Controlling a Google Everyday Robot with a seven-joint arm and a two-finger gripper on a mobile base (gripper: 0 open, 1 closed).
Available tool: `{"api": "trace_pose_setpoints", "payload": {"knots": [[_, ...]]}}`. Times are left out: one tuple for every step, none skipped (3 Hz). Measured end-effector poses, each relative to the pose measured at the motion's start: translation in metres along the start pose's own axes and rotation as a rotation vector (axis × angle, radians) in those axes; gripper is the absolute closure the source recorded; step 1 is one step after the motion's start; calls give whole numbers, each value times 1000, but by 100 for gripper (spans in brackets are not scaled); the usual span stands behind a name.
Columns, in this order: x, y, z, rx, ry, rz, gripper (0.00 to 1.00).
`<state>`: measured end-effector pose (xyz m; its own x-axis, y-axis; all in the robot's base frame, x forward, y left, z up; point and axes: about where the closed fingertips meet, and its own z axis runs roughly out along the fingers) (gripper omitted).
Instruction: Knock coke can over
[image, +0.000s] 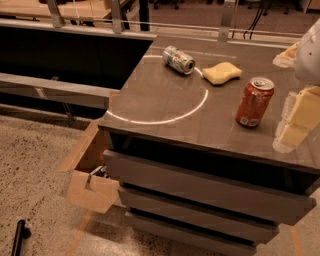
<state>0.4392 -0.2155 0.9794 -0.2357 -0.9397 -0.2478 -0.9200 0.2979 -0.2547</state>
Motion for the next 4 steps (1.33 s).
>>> {"api": "trace_pose_setpoints", "payload": {"knots": [[3, -2, 9, -8, -90, 88, 0], [17, -9, 32, -10, -252, 238, 0], [27, -23, 46, 24, -407, 367, 0], [44, -31, 55, 64, -480, 463, 0]]}}
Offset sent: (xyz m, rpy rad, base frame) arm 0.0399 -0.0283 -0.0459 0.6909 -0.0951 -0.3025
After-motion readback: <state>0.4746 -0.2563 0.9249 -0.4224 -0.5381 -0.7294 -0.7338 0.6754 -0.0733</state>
